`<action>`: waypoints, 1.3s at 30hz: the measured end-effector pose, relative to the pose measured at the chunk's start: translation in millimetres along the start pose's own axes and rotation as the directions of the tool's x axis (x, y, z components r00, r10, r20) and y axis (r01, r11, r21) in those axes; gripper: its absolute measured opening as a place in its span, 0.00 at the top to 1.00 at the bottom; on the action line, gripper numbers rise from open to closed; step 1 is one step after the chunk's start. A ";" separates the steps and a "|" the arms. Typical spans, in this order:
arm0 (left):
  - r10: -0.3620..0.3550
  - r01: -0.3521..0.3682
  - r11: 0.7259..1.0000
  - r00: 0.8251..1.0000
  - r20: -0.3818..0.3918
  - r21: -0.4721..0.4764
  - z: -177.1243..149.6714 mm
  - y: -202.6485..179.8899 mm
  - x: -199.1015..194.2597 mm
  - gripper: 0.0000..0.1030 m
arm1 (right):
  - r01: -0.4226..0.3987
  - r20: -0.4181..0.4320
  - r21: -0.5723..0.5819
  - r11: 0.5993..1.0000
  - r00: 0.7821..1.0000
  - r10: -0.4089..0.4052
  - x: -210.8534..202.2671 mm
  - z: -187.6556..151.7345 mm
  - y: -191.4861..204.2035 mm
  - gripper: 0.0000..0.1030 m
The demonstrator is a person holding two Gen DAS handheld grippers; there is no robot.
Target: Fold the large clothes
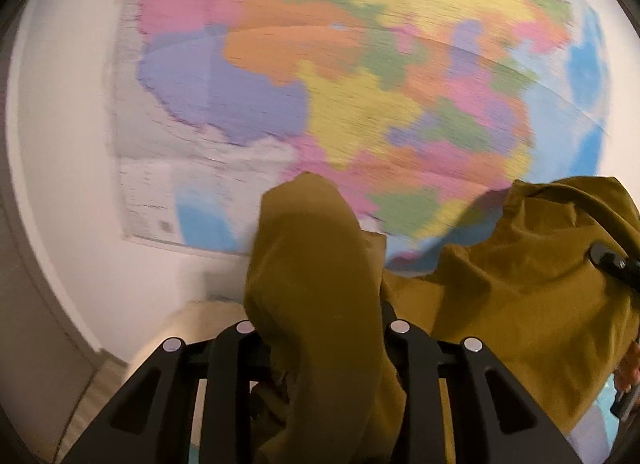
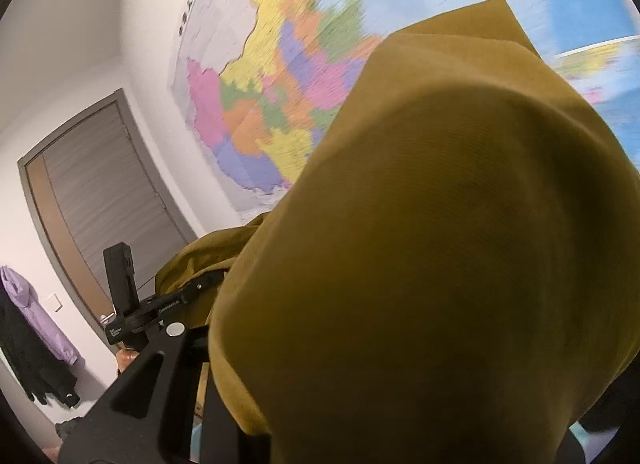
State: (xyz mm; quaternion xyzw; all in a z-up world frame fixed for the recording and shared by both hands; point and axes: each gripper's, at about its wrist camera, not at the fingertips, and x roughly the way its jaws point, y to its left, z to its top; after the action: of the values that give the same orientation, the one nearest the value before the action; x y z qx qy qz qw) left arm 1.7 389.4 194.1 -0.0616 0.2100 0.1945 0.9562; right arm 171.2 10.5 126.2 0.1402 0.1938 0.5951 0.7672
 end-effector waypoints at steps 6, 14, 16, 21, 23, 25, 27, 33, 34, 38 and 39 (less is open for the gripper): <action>0.157 -0.156 0.987 0.988 0.007 -0.041 23.8 57.8 32.4 0.75 | -0.041 0.007 -0.015 0.999 0.999 0.041 25.9 -13.7 4.7 0.74; 0.304 -0.307 0.941 0.952 -0.046 -0.143 0.5 147.1 92.0 0.76 | -0.049 -0.107 0.006 0.999 0.993 0.050 92.4 -83.6 -3.6 0.74; 0.338 -0.351 0.921 0.936 -0.101 -0.170 -23.8 170.5 112.9 0.76 | -0.035 -0.177 0.045 0.998 0.983 0.043 110.8 -111.3 -15.7 0.72; 0.364 -0.430 0.874 0.887 -0.285 -0.225 -100.8 216.1 161.5 0.74 | -0.021 -0.323 0.106 0.994 0.945 0.054 118.9 -155.1 -40.1 0.60; 0.351 -0.426 0.869 0.889 -0.293 -0.251 -115.7 224.0 159.7 0.69 | -0.020 -0.359 0.074 0.997 0.932 0.045 111.6 -158.3 -40.6 0.56; 0.349 -0.423 0.868 0.892 -0.288 -0.258 -119.1 227.4 154.6 0.64 | -0.014 -0.403 0.056 0.998 0.915 0.035 101.0 -160.7 -42.4 0.47; 0.354 -0.426 0.871 0.890 -0.288 -0.246 -119.4 228.6 152.6 0.62 | -0.020 -0.427 0.067 0.998 0.903 0.046 86.1 -162.9 -48.2 0.42; 0.445 -0.493 0.859 0.852 -0.274 -0.138 -117.3 214.6 143.5 0.41 | -0.015 -0.483 0.135 0.991 0.872 0.079 19.7 -167.4 -80.7 0.32; 0.451 -0.497 0.858 0.850 -0.272 -0.131 -117.5 212.6 141.4 0.41 | -0.005 -0.481 0.135 0.991 0.874 0.070 8.3 -165.6 -85.7 0.25; 0.461 -0.505 0.855 0.843 -0.278 -0.115 -118.5 205.0 134.0 0.41 | 0.039 -0.444 0.095 0.995 0.896 0.007 -33.9 -149.0 -100.5 0.35; 0.461 -0.506 0.855 0.842 -0.279 -0.115 -117.7 203.1 130.6 0.41 | 0.047 -0.439 0.086 0.995 0.898 -0.005 -44.2 -147.4 -103.1 0.46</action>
State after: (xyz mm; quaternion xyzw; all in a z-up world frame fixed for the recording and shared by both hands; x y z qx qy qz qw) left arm -14.4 597.3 24.8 -0.1178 0.3145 0.4397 0.8330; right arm 181.7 -60.6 -44.6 0.0361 0.3912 0.5912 0.7044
